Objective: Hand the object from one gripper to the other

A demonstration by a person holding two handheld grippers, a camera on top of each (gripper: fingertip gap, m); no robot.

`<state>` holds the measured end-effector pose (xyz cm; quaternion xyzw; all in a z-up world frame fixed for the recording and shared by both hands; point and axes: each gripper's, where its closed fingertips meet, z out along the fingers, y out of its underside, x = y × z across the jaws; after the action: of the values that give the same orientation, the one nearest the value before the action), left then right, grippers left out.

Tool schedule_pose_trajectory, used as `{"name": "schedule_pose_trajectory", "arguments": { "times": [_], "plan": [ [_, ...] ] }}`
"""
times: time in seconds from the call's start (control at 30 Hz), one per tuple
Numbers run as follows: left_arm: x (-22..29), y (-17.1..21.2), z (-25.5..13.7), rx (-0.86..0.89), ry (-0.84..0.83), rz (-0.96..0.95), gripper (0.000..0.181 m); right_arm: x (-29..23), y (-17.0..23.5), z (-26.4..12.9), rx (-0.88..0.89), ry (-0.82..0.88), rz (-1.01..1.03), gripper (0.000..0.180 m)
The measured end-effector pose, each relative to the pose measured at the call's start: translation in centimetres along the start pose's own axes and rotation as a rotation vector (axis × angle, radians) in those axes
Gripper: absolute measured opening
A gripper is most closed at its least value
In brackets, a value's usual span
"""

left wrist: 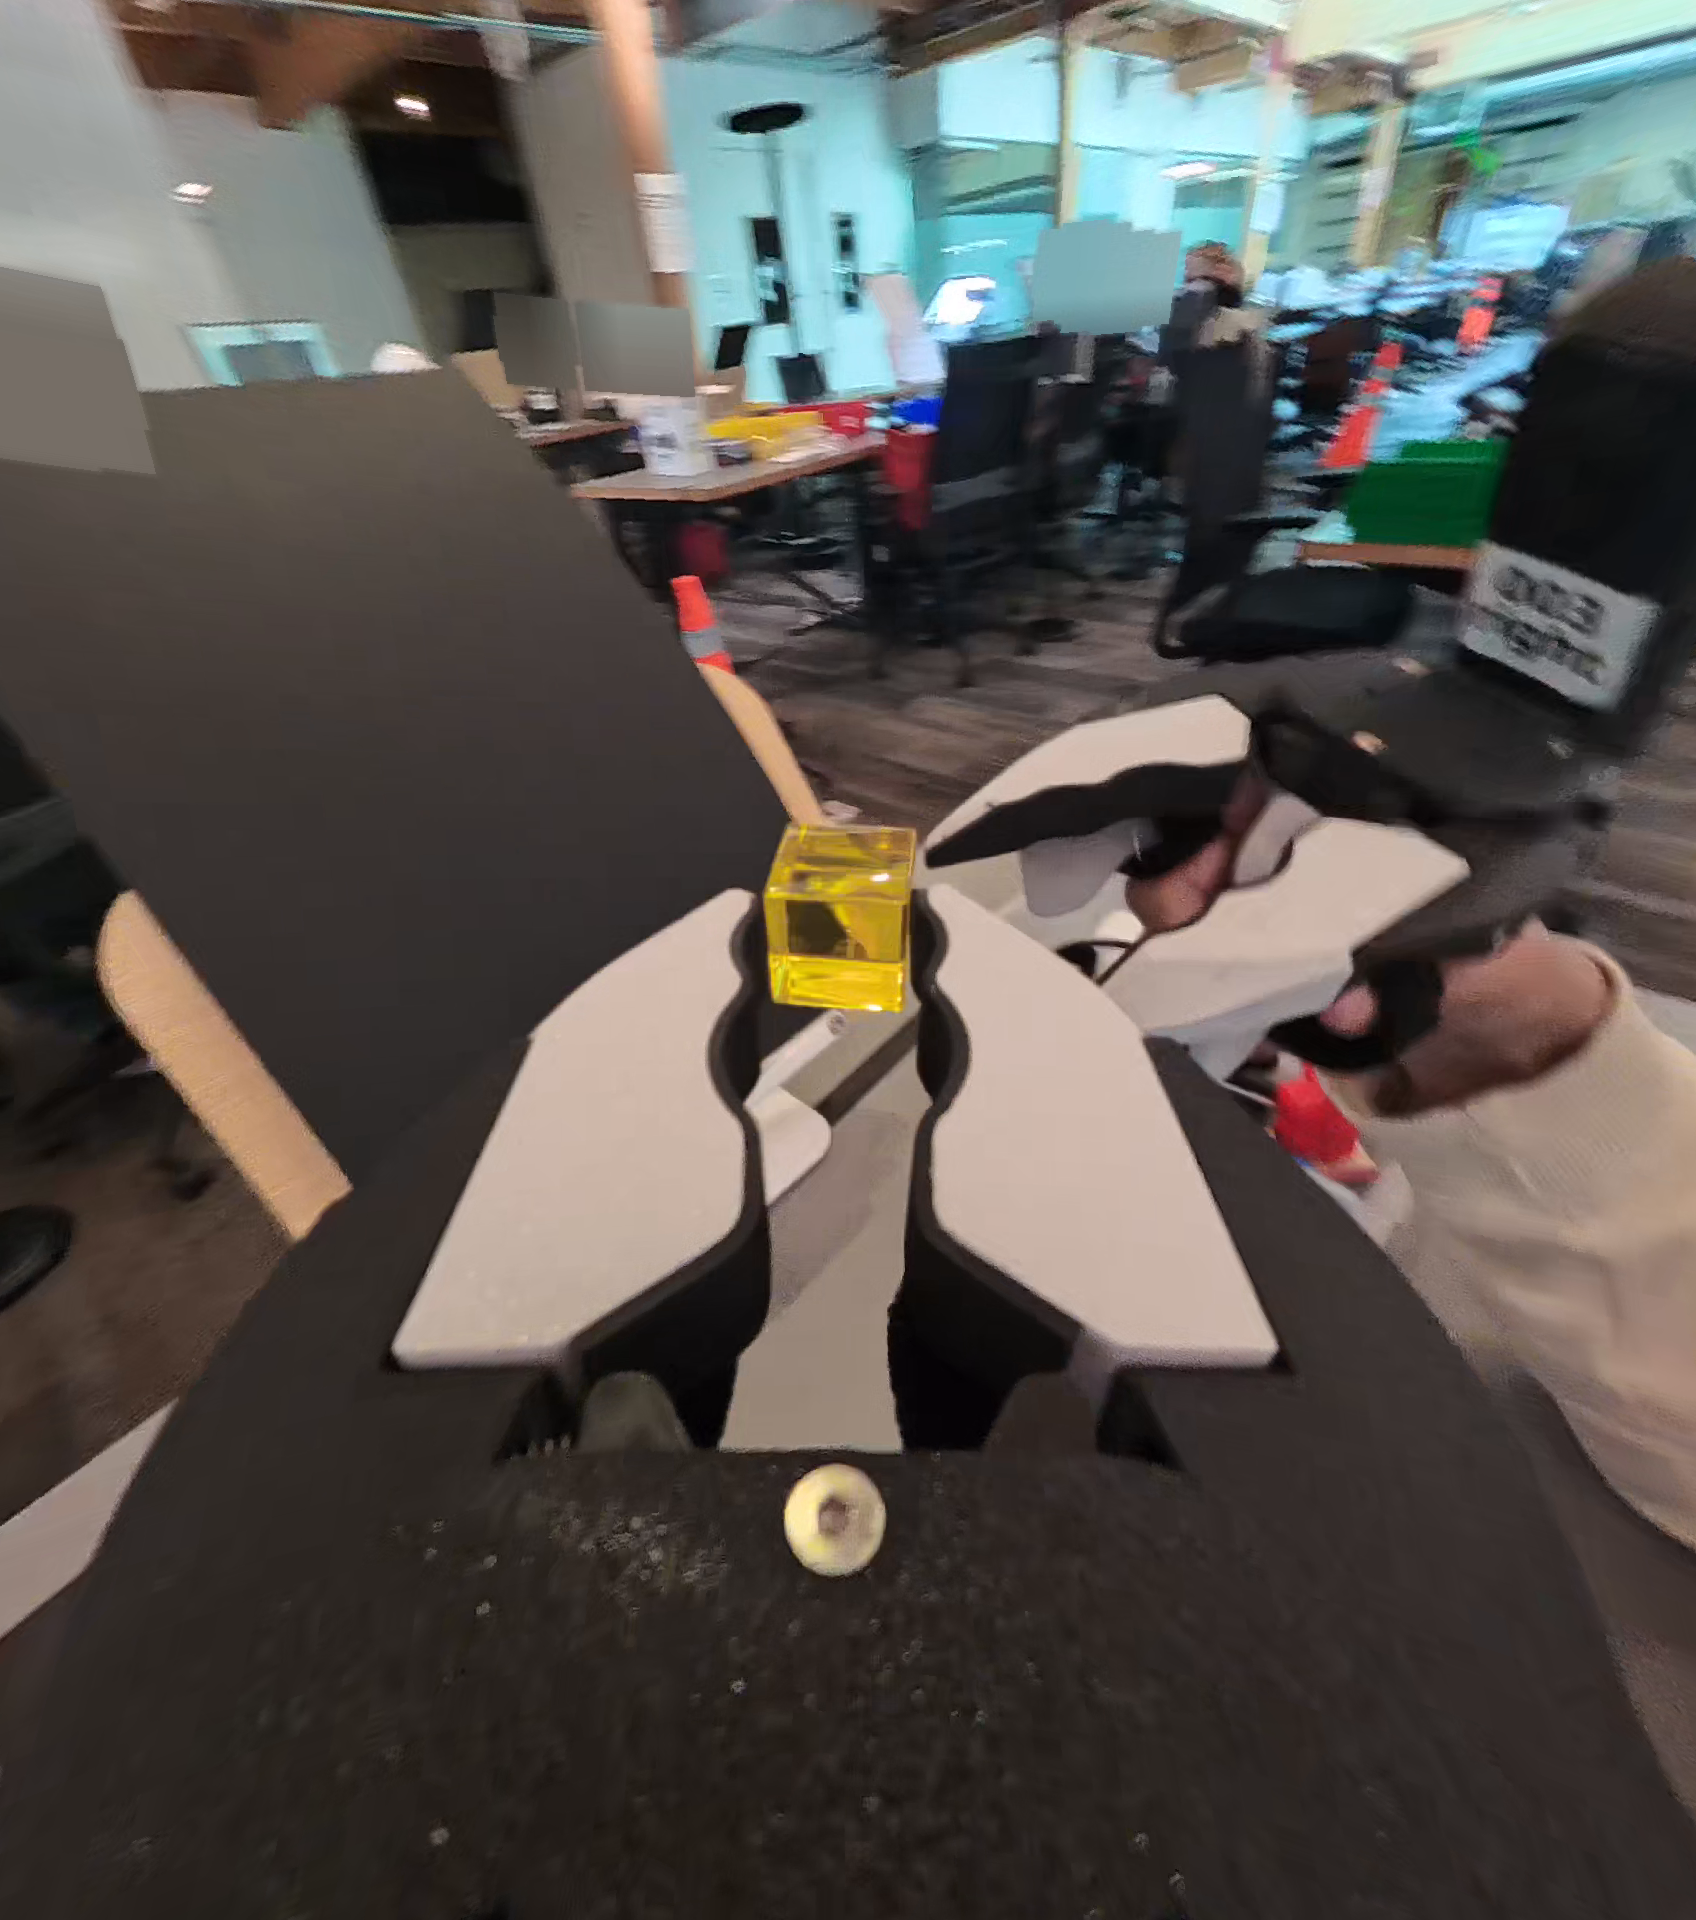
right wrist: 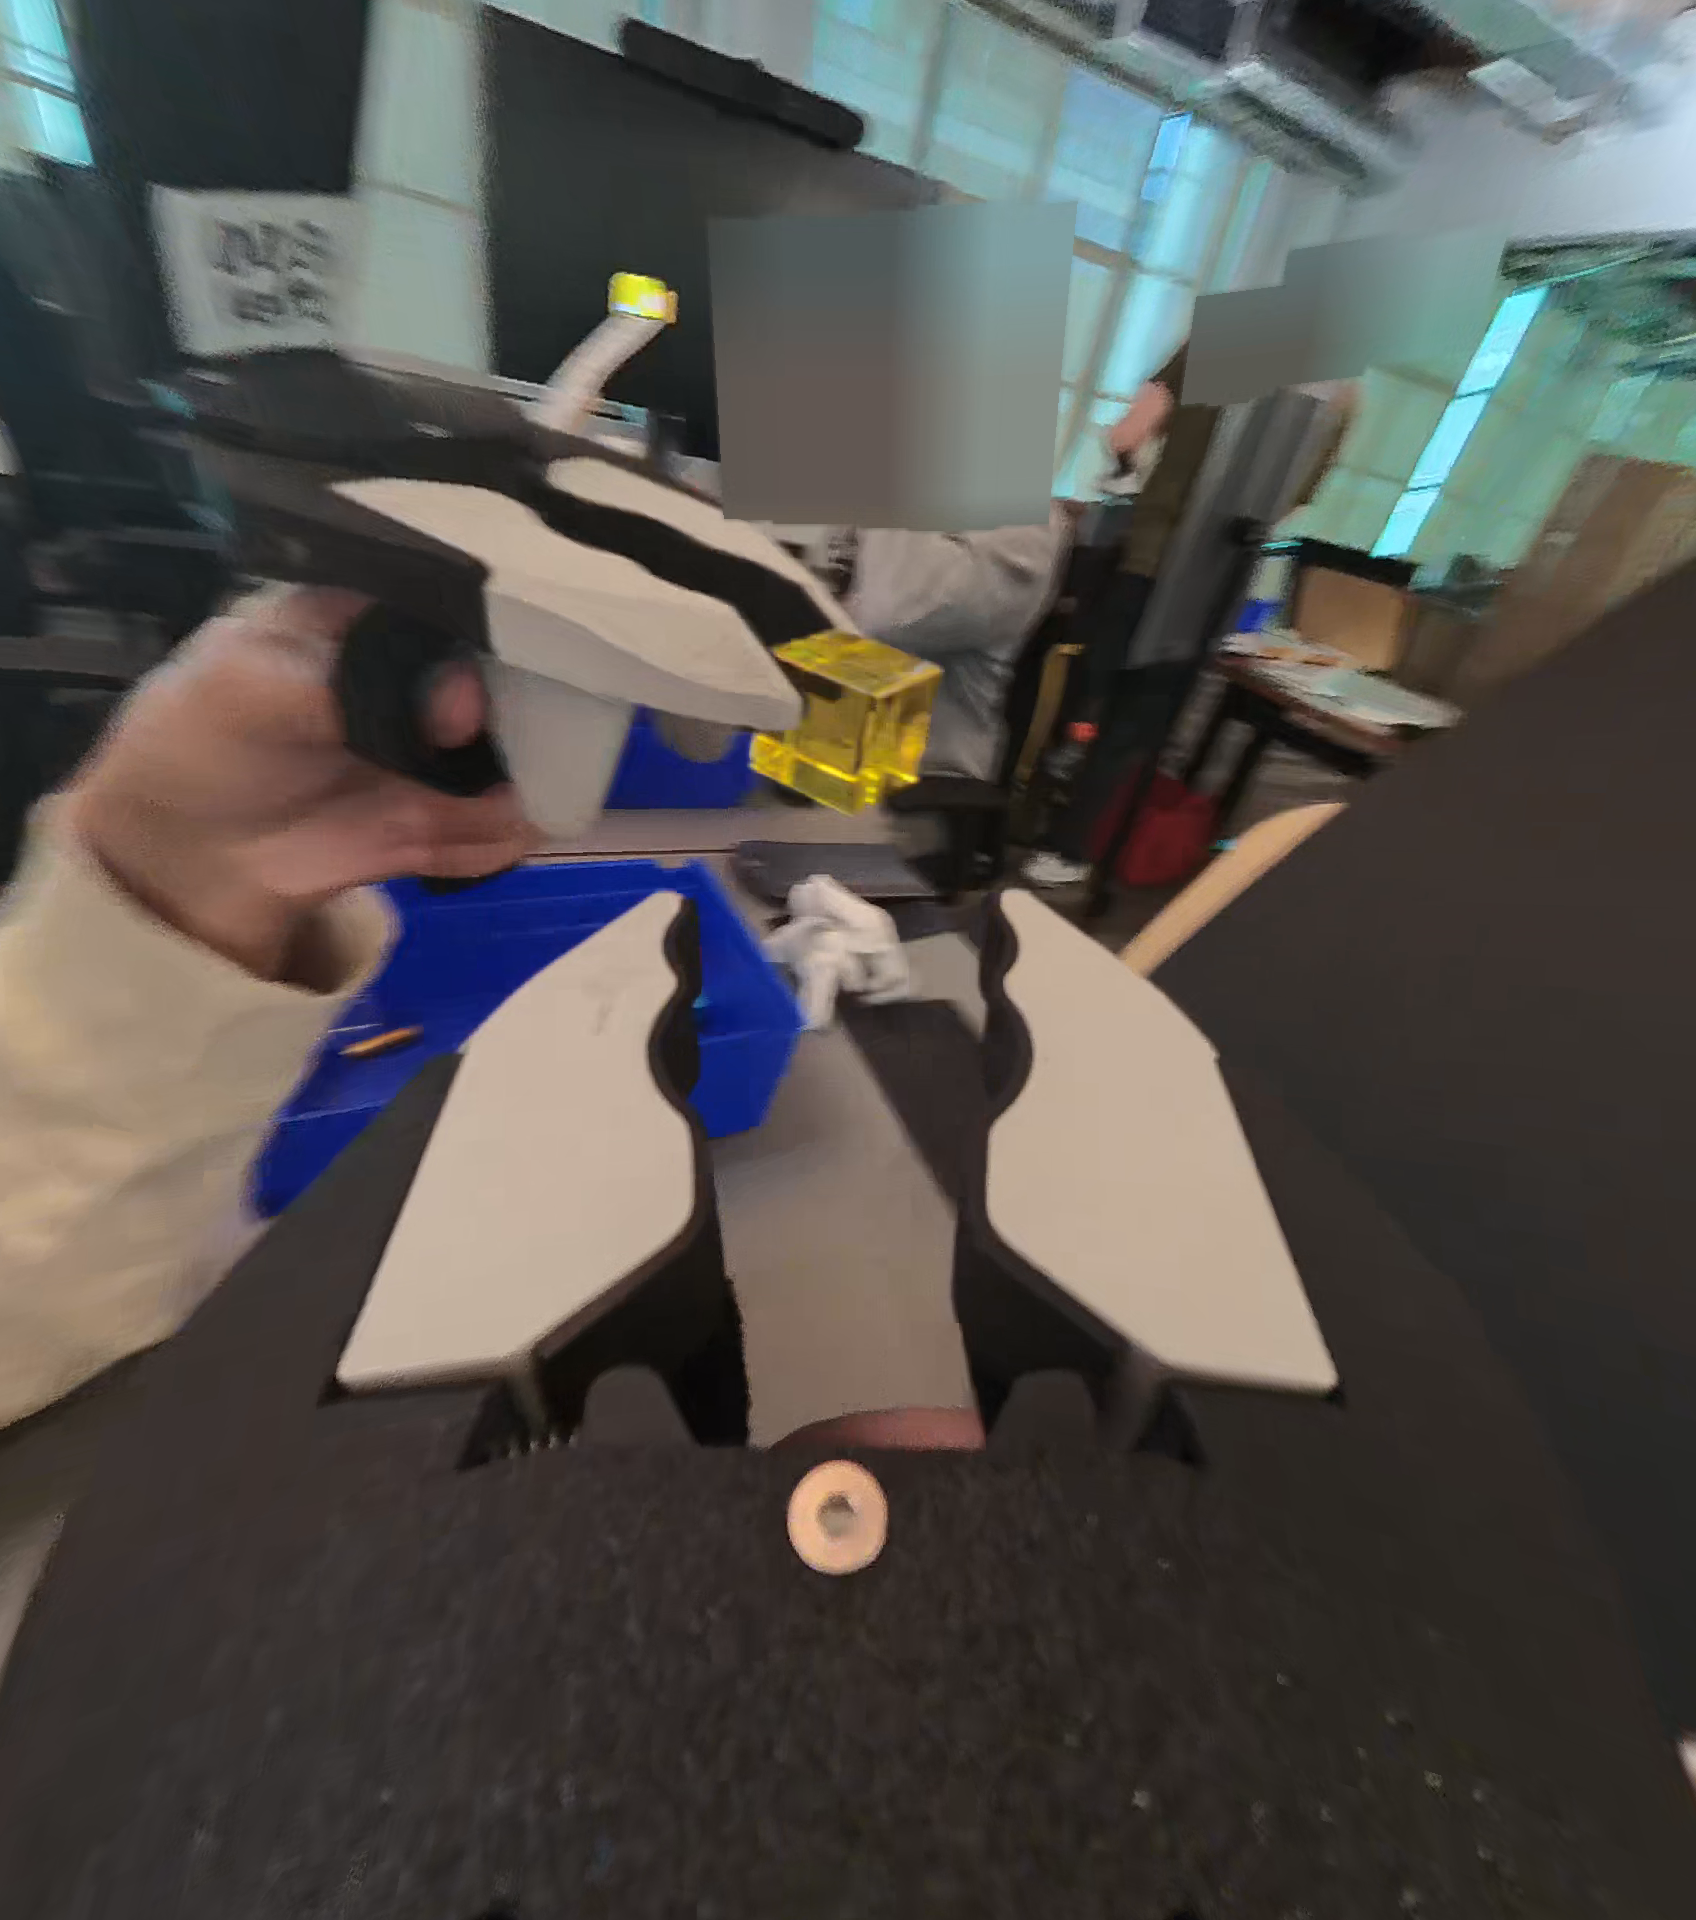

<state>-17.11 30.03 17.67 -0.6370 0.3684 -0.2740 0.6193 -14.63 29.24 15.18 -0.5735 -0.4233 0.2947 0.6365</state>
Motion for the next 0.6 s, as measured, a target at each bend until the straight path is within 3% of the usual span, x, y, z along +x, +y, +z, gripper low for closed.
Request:
{"name": "schedule_pose_trajectory", "arguments": {
  "times": [0.1, 0.17, 0.4, 0.43, 0.6],
  "plan": [
    [0.2, -1.0, 0.0, 0.052, -0.064, -0.055, 0.026, 1.3, -0.1, 0.9, -0.014, 0.214, -0.104, 0.058],
    [1.1, -1.6, 0.4, 0.089, -0.059, -0.093, 0.025, 1.3, -0.6, 1.4, 0.027, 0.288, -0.107, 0.053],
    [2.7, -1.2, 1.9, 0.087, -0.020, -0.142, 0.025, 1.2, -2.9, 0.5, 0.205, 0.368, -0.070, 0.040],
    [2.8, -1.2, 2.1, 0.092, -0.016, -0.152, 0.025, 1.1, -2.9, 0.4, 0.201, 0.360, -0.071, 0.032],
    [2.7, -1.1, 2.6, 0.100, -0.031, -0.165, 0.025, 1.6, -2.5, 0.3, 0.139, 0.380, -0.082, 0.030]
  ]
}}
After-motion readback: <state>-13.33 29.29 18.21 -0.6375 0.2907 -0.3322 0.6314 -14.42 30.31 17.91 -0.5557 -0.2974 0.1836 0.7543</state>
